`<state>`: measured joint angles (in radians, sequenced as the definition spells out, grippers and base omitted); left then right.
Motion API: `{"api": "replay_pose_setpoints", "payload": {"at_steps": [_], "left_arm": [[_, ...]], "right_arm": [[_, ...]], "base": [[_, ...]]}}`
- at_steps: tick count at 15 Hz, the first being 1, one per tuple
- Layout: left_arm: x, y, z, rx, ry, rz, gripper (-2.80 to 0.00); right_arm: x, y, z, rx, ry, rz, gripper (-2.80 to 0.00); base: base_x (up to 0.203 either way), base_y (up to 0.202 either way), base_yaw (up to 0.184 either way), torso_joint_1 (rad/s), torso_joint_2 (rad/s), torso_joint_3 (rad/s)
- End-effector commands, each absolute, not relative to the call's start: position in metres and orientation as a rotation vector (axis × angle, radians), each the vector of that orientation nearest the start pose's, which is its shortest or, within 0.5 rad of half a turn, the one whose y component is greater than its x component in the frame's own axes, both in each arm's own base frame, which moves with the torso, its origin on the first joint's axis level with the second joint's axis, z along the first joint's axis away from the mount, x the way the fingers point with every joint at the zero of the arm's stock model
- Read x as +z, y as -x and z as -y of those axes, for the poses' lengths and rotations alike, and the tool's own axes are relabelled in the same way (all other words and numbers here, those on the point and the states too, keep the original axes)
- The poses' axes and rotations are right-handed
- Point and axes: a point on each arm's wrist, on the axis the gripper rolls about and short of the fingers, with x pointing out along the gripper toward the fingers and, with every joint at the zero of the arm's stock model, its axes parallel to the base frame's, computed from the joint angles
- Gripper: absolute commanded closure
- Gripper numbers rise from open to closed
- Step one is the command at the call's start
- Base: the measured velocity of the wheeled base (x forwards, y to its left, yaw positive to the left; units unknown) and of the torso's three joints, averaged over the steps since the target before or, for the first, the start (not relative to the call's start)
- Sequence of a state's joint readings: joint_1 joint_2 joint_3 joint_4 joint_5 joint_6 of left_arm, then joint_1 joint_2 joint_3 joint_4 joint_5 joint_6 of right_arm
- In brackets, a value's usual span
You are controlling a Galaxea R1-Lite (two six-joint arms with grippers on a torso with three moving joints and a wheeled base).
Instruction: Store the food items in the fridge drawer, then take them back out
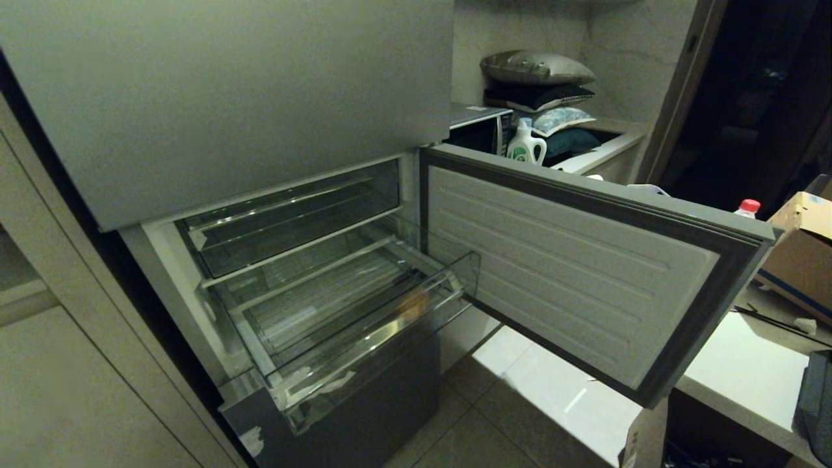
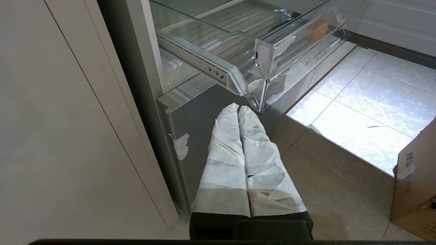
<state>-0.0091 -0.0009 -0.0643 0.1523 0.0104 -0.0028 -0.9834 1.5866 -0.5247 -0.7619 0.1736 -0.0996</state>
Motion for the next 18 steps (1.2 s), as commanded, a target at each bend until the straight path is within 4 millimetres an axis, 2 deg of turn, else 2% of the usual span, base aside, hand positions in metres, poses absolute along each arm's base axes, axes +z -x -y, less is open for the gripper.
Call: {"api": "replay_pose_setpoints", "payload": {"at_steps": [1, 4, 8, 11, 14, 18], "left_arm": [[0.077, 0.028, -0.001, 0.002, 0.002, -0.089, 0.00], [0.077, 0.028, -0.001, 0.002, 0.002, -0.089, 0.00], [0.077, 0.028, -0.001, 0.002, 0.002, -0.089, 0.00], [0.077, 0.028, -0.001, 0.002, 0.002, -0.089, 0.00], [0.077, 0.028, -0.001, 0.002, 0.002, -0.089, 0.00], [0.077, 0.028, -0.001, 0.002, 0.002, -0.089, 0.00]], "right_arm": [[0.173, -0.127, 0.171, -0.708, 0.040, -0.235, 0.00], [0.172, -0.126, 0.168, -0.688, 0.075, -0.244, 0.00], [0.187, -0.118, 0.154, -0.648, 0.116, -0.175, 0.00], [0.195, -0.112, 0.140, -0.596, 0.149, -0.129, 0.00], [0.198, -0.110, 0.128, -0.562, 0.167, -0.104, 0.00], [0.204, -0.106, 0.120, -0.552, 0.189, -0.073, 0.00]], "base": [[0.000, 0.000, 0.000, 0.000, 0.00, 0.000], [0.000, 0.000, 0.000, 0.000, 0.00, 0.000], [0.000, 0.000, 0.000, 0.000, 0.00, 0.000], [0.000, 0.000, 0.000, -0.117, 0.25, 0.136], [-0.003, -0.003, 0.124, -0.142, 0.32, 0.180], [0.001, -0.008, 0.176, -0.017, 0.06, 0.030]]}}
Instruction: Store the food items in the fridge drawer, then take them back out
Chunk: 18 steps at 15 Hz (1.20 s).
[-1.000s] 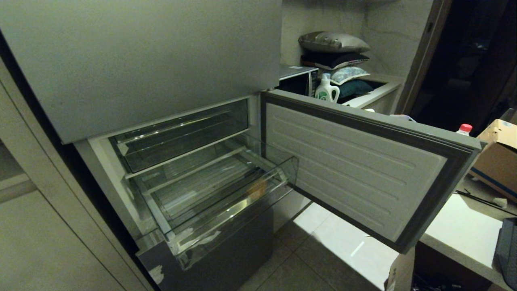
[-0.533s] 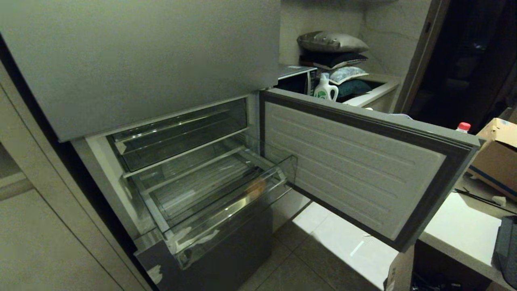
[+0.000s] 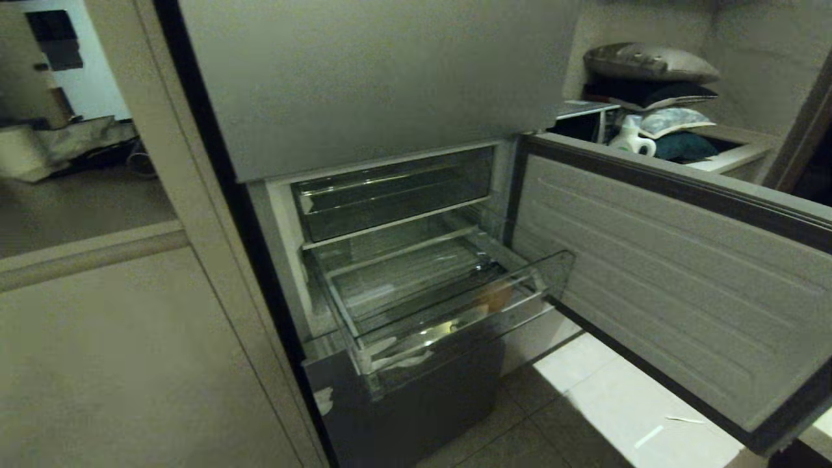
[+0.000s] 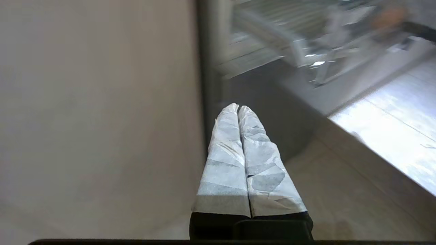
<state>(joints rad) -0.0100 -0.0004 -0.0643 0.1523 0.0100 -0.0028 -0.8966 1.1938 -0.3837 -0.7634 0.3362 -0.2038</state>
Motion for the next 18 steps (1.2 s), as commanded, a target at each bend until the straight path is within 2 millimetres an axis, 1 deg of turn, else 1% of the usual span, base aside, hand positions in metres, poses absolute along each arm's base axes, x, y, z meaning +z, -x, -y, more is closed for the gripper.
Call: {"api": "replay_pose_setpoints", "payload": {"at_steps": [1, 5, 7, 10, 13, 15, 18], "left_arm": [[0.077, 0.028, -0.001, 0.002, 0.002, -0.089, 0.00], [0.077, 0.028, -0.001, 0.002, 0.002, -0.089, 0.00], [0.077, 0.028, -0.001, 0.002, 0.002, -0.089, 0.00], [0.077, 0.028, -0.001, 0.002, 0.002, -0.089, 0.00], [0.077, 0.028, -0.001, 0.002, 0.002, -0.089, 0.00], [0.077, 0.028, -0.001, 0.002, 0.002, -0.089, 0.00], [0.077, 0.028, -0.001, 0.002, 0.002, -0.089, 0.00]], "right_arm": [[0.205, -0.105, 0.119, -0.553, 0.195, -0.064, 0.00], [0.210, -0.094, 0.105, -0.559, 0.225, -0.022, 0.00], [0.213, -0.093, 0.104, -0.563, 0.234, -0.012, 0.00], [0.226, -0.093, 0.105, -0.576, 0.263, 0.029, 0.00], [0.236, -0.092, 0.105, -0.629, 0.283, 0.058, 0.00], [0.249, -0.092, 0.107, -0.666, 0.301, 0.087, 0.00], [0.258, -0.091, 0.107, -0.684, 0.306, 0.096, 0.00]], "base": [[0.001, -0.009, 0.176, -0.002, 0.01, 0.004], [0.000, -0.009, 0.146, -0.011, 0.00, 0.010], [0.000, -0.006, 0.098, -0.007, 0.00, 0.007], [0.000, 0.000, 0.000, 0.000, 0.00, 0.000], [-0.012, -0.006, -0.017, 0.007, 0.01, -0.001], [0.000, 0.000, 0.000, 0.000, 0.00, 0.000], [0.000, 0.000, 0.000, 0.000, 0.00, 0.000]]}}
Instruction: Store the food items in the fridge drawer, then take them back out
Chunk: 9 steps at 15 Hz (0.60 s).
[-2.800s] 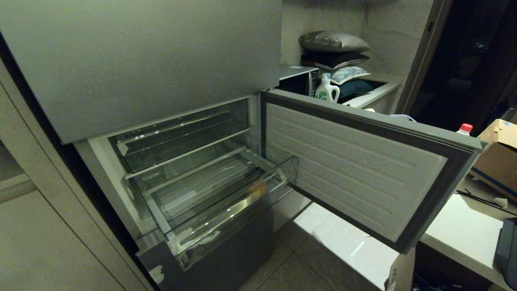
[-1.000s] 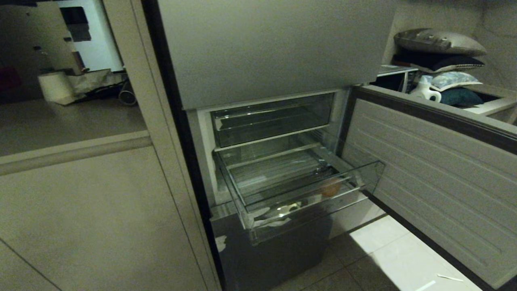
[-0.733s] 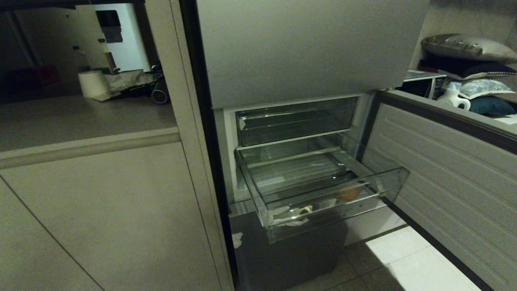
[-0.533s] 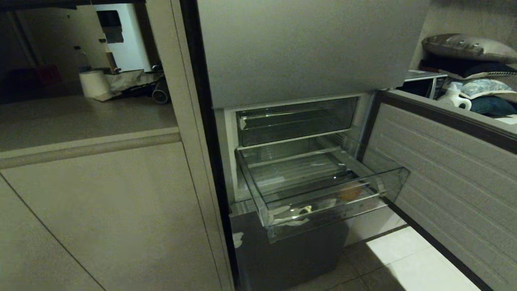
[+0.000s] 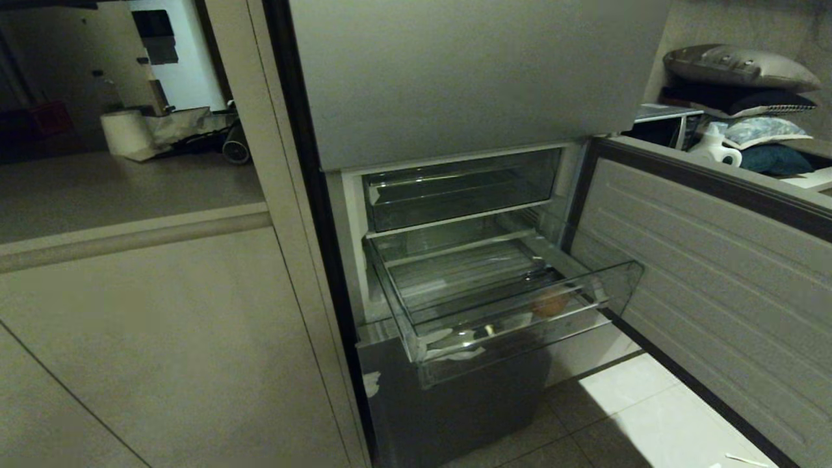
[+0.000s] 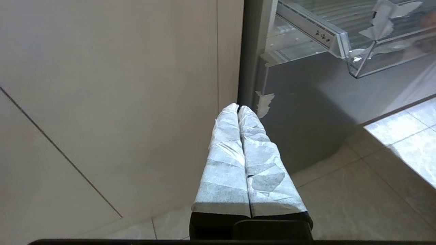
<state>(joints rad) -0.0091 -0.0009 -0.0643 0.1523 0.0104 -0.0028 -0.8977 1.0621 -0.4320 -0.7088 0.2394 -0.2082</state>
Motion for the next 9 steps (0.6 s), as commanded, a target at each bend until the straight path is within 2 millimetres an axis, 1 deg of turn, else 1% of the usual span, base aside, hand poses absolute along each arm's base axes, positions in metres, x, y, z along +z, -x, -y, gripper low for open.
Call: {"api": "replay_pose_setpoints", "payload": {"at_steps": [1, 4, 6, 9], "left_arm": [[0.077, 0.028, -0.001, 0.002, 0.002, -0.089, 0.00], [0.077, 0.028, -0.001, 0.002, 0.002, -0.089, 0.00], [0.077, 0.028, -0.001, 0.002, 0.002, -0.089, 0.00], [0.077, 0.028, -0.001, 0.002, 0.002, -0.089, 0.00]], "right_arm": [[0.259, -0.090, 0.104, -0.685, 0.308, 0.100, 0.00], [0.265, -0.077, 0.089, -0.688, 0.313, 0.108, 0.00], [0.268, -0.066, 0.077, -0.716, 0.286, 0.067, 0.00], [0.261, -0.052, 0.062, -0.770, 0.231, -0.022, 0.00]], "base": [[0.000, 0.000, 0.000, 0.000, 0.00, 0.000], [0.000, 0.000, 0.000, 0.000, 0.00, 0.000], [0.000, 0.000, 0.000, 0.000, 0.00, 0.000], [0.000, 0.000, 0.000, 0.000, 0.00, 0.000]]}}
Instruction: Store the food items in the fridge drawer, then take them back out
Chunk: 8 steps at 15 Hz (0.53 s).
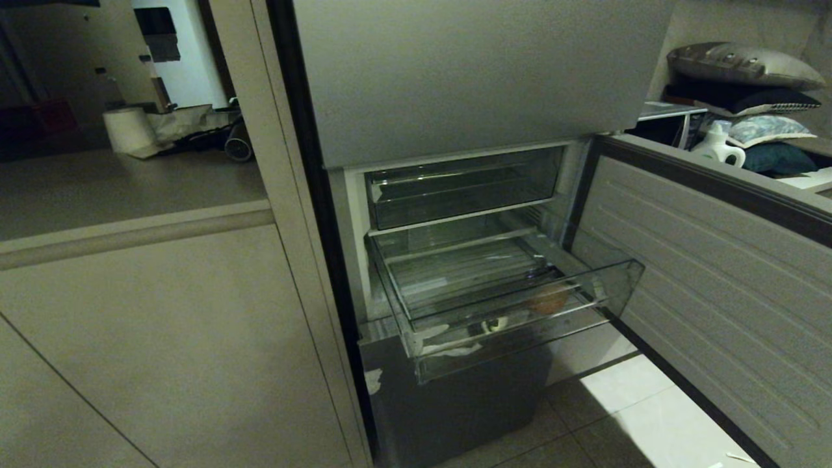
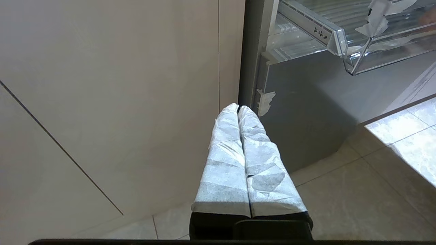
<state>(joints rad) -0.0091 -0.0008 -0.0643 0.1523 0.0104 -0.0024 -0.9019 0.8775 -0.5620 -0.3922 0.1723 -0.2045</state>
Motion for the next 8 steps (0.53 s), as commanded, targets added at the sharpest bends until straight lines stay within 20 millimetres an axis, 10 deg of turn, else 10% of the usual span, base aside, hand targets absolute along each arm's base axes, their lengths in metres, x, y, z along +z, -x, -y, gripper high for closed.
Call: {"api": "replay_pose_setpoints", "payload": {"at_steps": [1, 8], "left_arm": [[0.0775, 0.0284, -0.0005, 0.002, 0.002, -0.089, 0.00], [0.0775, 0.0284, -0.0005, 0.002, 0.002, -0.089, 0.00]], "right_arm": [[0.2559, -0.0511, 0.0607, -0.777, 0.213, -0.052, 0.00], [0.2562, -0.0508, 0.0603, -0.782, 0.209, -0.059, 0.00]], "base": [[0.000, 0.000, 0.000, 0.000, 0.00, 0.000], [0.000, 0.000, 0.000, 0.000, 0.00, 0.000]]}}
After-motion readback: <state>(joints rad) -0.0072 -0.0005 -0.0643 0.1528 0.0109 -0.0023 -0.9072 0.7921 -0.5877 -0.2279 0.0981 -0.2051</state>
